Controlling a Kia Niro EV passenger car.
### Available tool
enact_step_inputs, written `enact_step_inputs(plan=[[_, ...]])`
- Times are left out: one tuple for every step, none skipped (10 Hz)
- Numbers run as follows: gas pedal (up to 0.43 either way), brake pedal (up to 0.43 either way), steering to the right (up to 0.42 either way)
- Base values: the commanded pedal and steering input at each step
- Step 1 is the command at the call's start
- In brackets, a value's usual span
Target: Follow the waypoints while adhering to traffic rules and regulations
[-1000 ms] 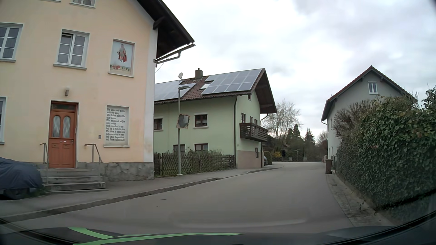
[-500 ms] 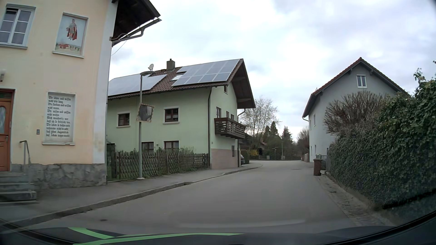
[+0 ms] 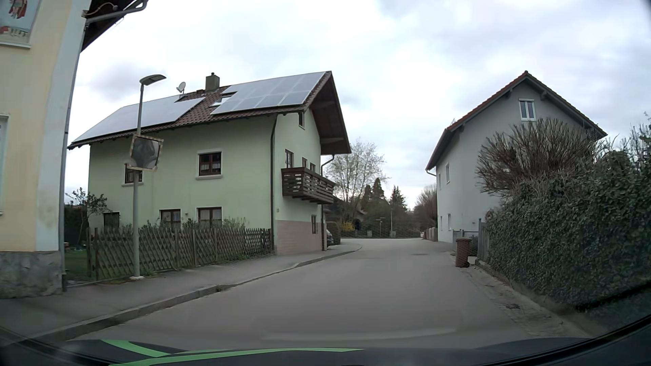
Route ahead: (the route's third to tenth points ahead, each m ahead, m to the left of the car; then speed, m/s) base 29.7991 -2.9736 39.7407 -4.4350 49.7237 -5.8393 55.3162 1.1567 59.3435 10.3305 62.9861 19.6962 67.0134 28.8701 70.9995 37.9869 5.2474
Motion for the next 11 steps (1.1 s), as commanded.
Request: enact_step_inputs(plan=[[0.169, 0.0, 0.113], [0.169, 0.0, 0.108], [0.169, 0.0, 0.101], [0.169, 0.0, 0.095], [0.169, 0.0, 0.091], [0.169, 0.0, 0.087], [0.169, 0.0, 0.083], [0.169, 0.0, 0.079], [0.169, 0.0, 0.074], [0.169, 0.0, 0.069], [0.169, 0.0, 0.065]])
